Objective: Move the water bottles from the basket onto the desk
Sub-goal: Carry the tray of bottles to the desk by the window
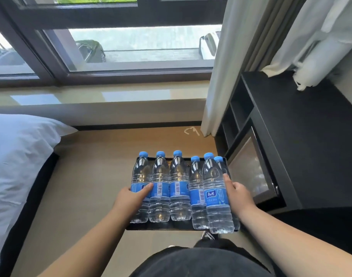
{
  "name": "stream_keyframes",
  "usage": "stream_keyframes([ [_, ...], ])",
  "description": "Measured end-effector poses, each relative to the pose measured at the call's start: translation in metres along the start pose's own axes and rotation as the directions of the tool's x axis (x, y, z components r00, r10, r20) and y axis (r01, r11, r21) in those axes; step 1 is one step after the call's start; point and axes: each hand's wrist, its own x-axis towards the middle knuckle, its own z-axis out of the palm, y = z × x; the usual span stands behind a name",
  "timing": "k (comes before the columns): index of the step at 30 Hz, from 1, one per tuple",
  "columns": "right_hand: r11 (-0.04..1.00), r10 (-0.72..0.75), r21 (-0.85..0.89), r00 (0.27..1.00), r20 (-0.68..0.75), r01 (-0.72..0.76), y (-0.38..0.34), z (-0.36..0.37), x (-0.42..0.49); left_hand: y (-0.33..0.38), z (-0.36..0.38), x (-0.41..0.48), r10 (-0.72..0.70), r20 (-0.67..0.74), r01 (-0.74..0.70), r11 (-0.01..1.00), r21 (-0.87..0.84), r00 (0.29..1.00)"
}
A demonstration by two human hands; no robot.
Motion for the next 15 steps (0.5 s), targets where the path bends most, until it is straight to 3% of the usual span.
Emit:
stream_keyframes([
  [15,0.998,0.033,0.055,0.998,-0.053,-0.03,-0.066,-0.032,0.146,0.132,0.042,0.107,-0.008,0.038,0.006,0.999,0.041,0.999],
])
